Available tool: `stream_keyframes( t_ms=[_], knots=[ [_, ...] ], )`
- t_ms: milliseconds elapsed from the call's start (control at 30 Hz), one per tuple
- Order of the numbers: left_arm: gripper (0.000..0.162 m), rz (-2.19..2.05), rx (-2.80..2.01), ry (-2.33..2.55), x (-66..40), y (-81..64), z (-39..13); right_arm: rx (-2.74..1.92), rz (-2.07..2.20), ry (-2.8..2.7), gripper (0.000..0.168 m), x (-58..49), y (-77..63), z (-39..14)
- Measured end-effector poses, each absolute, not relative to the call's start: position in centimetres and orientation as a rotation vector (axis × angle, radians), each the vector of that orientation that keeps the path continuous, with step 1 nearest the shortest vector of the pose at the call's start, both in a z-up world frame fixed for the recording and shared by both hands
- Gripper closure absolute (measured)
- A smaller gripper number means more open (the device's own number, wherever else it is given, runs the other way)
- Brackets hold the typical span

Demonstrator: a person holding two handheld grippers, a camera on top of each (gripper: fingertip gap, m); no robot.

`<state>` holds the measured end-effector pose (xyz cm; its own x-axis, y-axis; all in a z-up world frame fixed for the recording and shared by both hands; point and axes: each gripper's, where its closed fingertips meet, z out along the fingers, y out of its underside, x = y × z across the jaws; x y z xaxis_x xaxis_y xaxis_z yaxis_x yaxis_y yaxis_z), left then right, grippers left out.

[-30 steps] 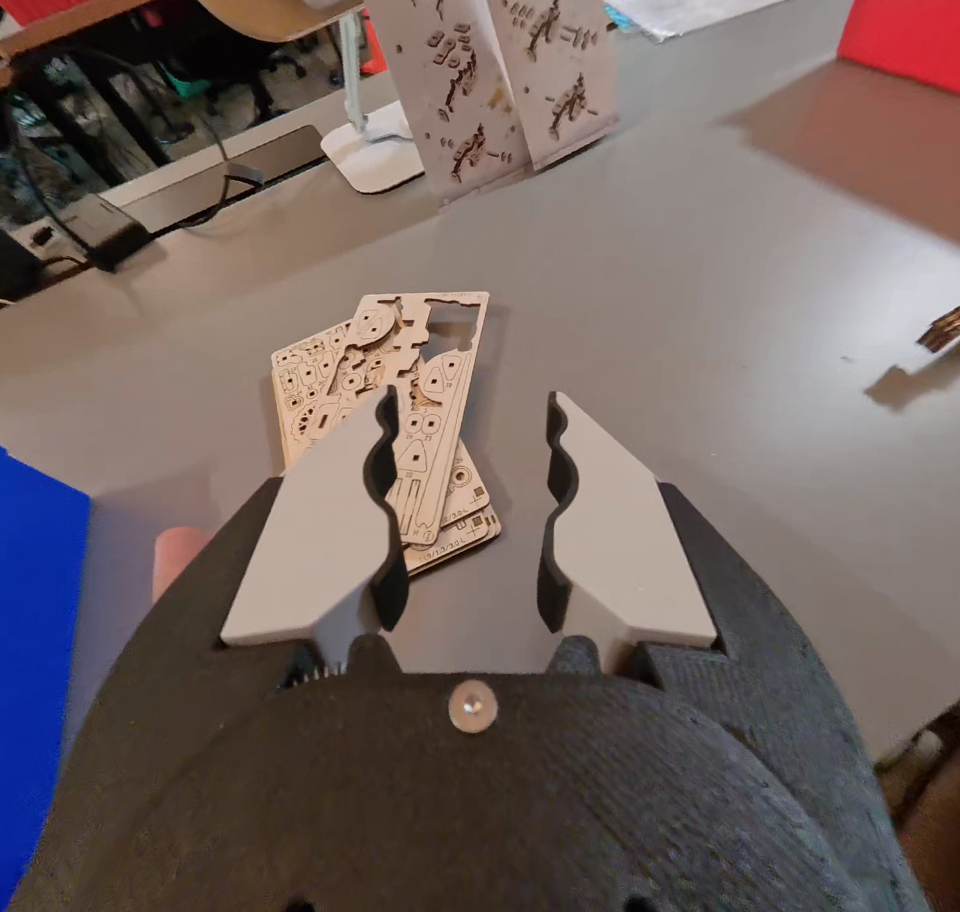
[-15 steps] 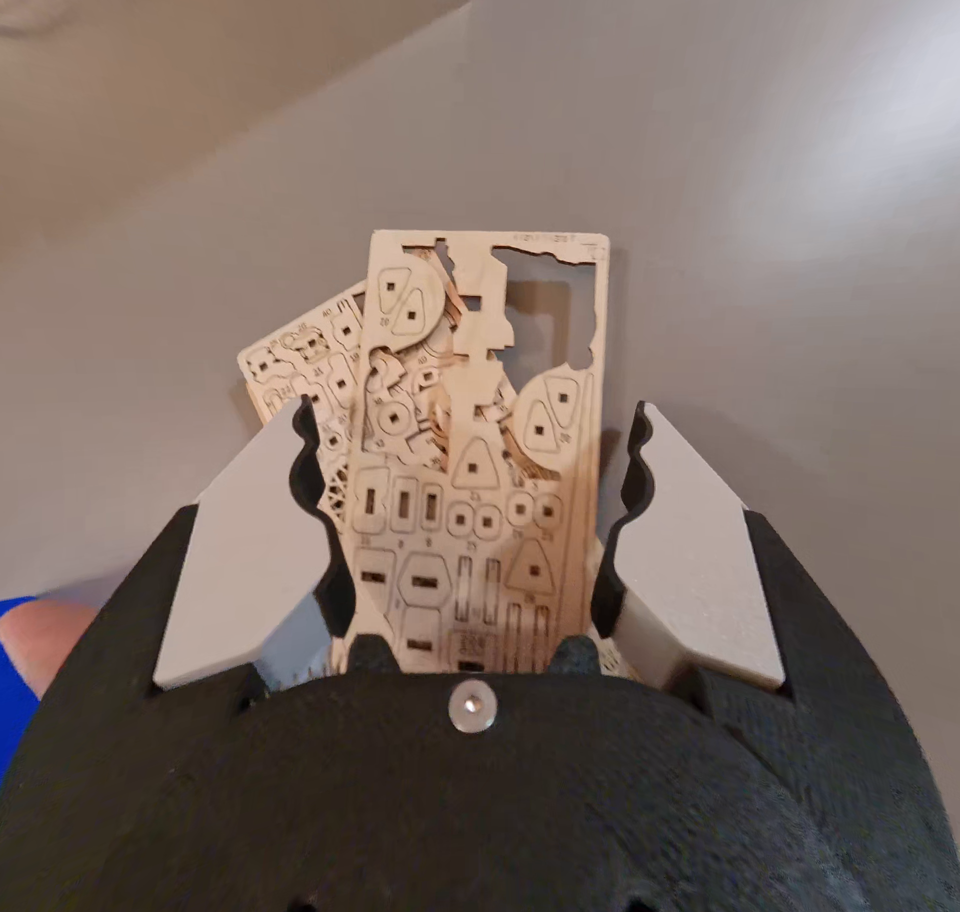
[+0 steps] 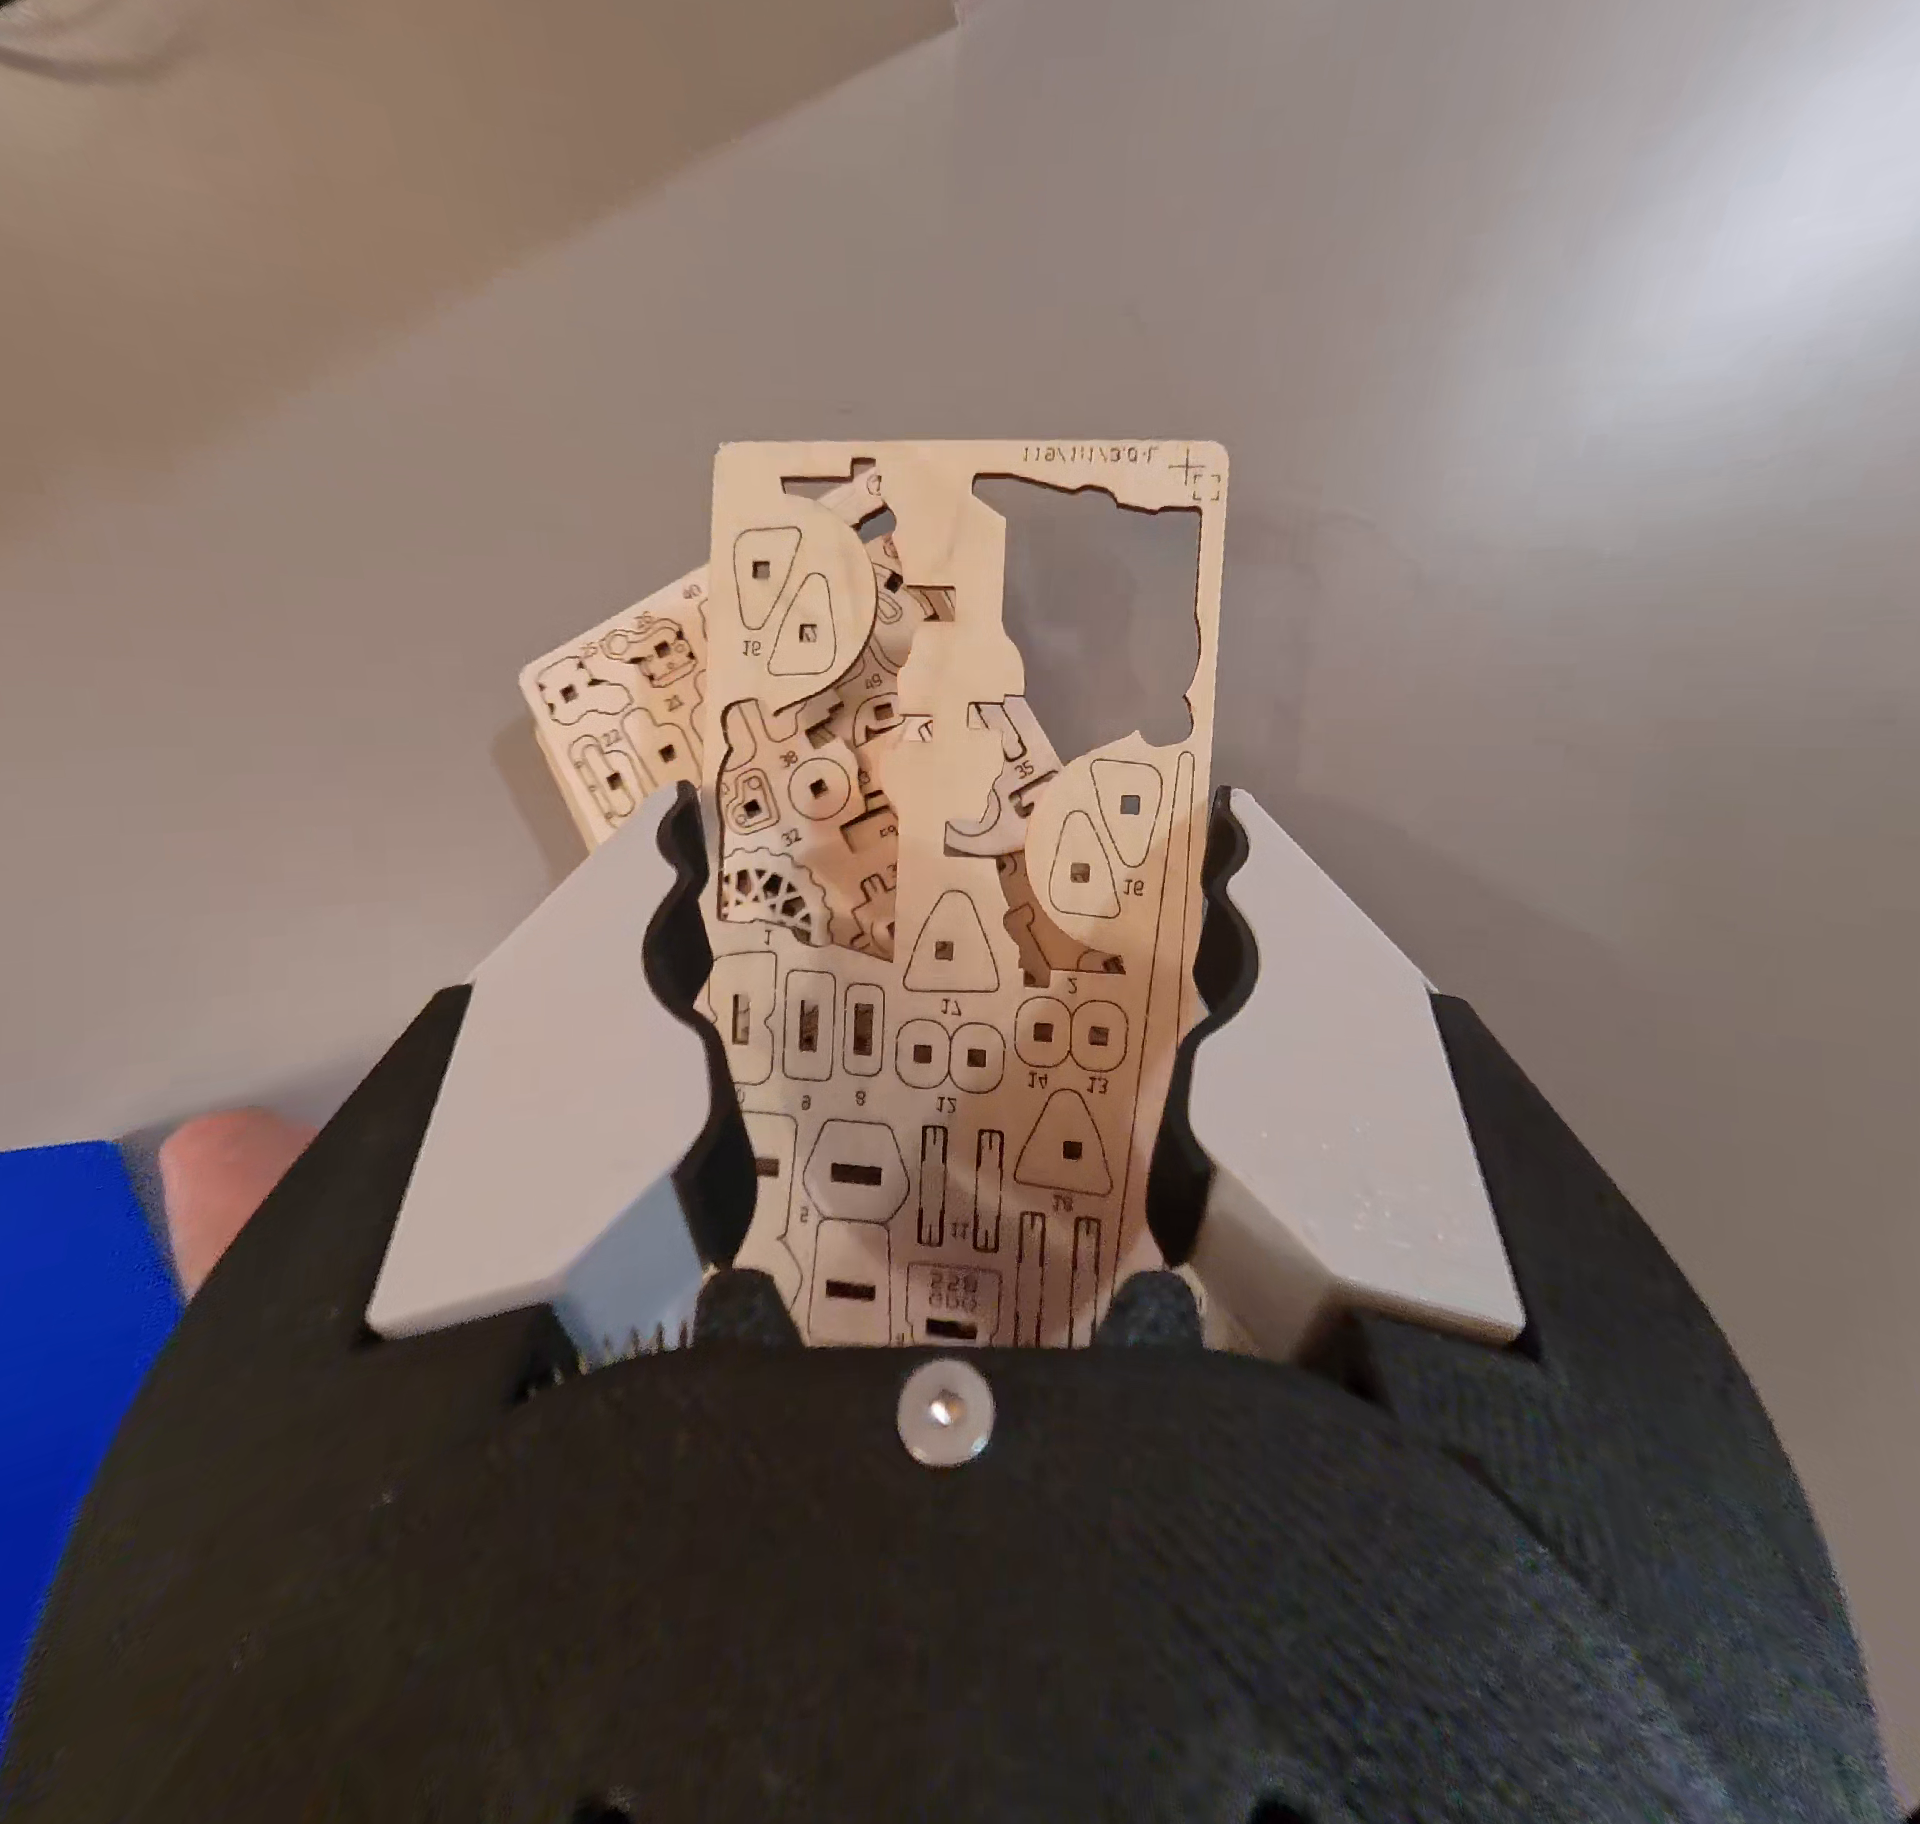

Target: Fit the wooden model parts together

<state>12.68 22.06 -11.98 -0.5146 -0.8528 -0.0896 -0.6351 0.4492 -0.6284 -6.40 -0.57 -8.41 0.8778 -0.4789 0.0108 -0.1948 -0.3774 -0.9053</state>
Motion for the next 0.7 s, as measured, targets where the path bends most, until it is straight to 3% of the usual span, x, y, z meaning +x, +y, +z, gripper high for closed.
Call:
stream_keyframes(
  t_ms=[300, 633, 700],
  knots=[
    [0.067, -0.909, -1.25, 2.168, 9.4, 23.1, -6.5, -1.862, -0.22, 0.493, 0.152, -7.9, 3.7, -7.2],
    [0.068, -1.421, -1.359, 2.023, 4.9, 19.5, -0.7, -1.78, -0.417, 0.493, 0.103, -4.6, 15.0, -4.2],
    [0.067, -1.47, -1.351, 2.025, 4.1, 18.9, -0.1, -1.766, -0.409, 0.523, 0.104, -3.4, 15.8, -3.8]
  ],
)
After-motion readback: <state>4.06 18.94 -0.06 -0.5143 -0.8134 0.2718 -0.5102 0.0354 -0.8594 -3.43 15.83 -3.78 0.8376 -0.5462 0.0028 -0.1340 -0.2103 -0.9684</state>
